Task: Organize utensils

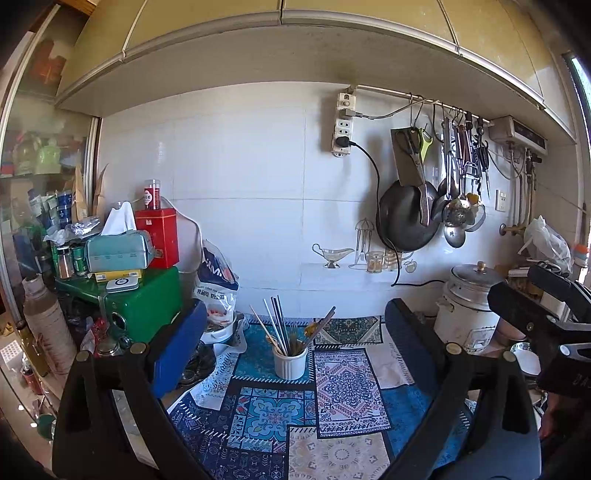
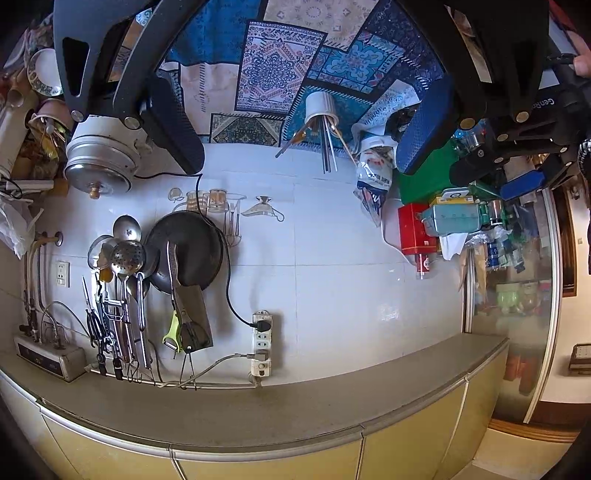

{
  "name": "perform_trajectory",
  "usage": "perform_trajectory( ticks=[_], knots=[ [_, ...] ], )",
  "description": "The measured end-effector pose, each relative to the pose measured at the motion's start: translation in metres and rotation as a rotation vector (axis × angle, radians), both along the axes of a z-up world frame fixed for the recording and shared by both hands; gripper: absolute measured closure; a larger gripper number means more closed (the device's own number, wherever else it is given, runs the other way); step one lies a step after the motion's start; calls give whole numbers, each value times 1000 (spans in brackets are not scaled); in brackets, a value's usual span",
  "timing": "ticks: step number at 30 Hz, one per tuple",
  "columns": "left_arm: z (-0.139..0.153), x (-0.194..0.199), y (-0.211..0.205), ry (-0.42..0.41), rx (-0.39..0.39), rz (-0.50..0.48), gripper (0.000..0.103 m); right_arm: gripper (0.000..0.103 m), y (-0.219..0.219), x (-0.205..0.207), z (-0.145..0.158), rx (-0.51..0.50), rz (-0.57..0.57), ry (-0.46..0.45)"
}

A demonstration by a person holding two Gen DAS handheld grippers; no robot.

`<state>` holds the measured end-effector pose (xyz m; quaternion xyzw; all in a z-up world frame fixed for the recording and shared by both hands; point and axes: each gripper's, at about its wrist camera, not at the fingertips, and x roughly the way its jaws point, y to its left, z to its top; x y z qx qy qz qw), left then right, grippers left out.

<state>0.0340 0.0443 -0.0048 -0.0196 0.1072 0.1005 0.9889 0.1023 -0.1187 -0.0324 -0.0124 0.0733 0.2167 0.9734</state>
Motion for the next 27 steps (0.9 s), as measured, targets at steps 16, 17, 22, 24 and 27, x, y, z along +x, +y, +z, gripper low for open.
perform_trajectory(
  ticks=[16,17,22,24,27],
  knots=[
    [-4,6,8,14,-17,-5,6,0,4,7,-1,-8,-6,24],
    [-4,6,9,14,-18,-5,6,0,4,7,-1,-8,-5,26],
    [-5,6,9,18,-24,-5,5,0,4,6,-1,-10,-4,26],
    [-5,6,9,20,-25,-6,5,0,5,6,-1,-11,-6,25],
    [-5,6,9,20,-26,-6,5,0,4,6,0,-11,-5,25]
  ],
)
